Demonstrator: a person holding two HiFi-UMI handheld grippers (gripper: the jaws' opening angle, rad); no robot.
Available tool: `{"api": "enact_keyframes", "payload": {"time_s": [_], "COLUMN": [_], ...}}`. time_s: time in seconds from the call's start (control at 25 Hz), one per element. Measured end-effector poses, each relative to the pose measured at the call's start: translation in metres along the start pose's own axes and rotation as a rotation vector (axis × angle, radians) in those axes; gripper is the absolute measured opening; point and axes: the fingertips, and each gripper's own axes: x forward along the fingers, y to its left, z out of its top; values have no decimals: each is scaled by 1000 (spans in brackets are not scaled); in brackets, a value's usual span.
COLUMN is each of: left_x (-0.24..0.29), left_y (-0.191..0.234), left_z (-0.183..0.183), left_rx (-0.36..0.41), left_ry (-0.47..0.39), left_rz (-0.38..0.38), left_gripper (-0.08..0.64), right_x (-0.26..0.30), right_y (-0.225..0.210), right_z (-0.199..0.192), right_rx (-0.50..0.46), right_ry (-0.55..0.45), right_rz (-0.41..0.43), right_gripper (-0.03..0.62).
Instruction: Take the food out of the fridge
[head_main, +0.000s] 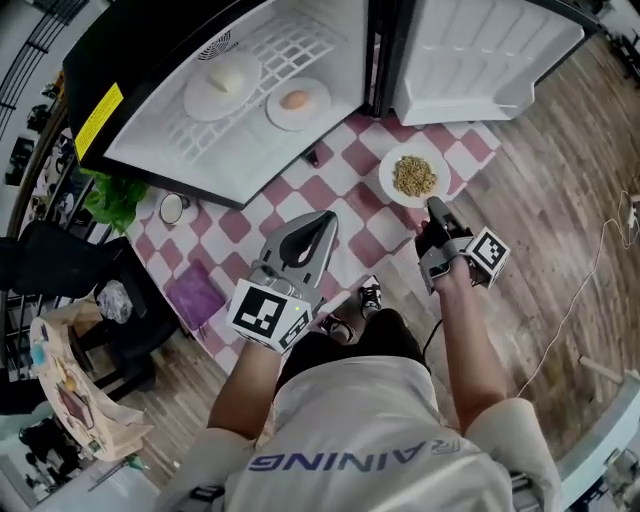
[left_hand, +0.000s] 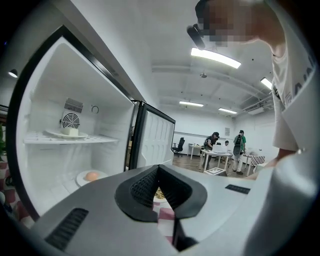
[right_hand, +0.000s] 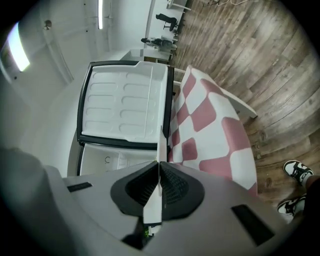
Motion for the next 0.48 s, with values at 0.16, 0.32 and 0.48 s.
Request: {"api": "enact_keyframes", "payload": {"time_s": [0.16,0.32,0.48], "left_x": [19,37,48], "left_y": [-4,-5,-8], "left_z": [-8,-15,-21], "left_rx": [-4,-12,-8], "left_ry": [25,46,71], "left_rz": [-23,-33,-34], "left_gripper": [5,5,5], "right_x": [-1,7,15], "right_y": [-21,-36,-49], "right_z": [20,32,42], "right_rx": [24,35,49], "right_ry": [-43,-48,-48], "right_rz": [-29,-51,-70], "right_gripper": [28,28,28]}}
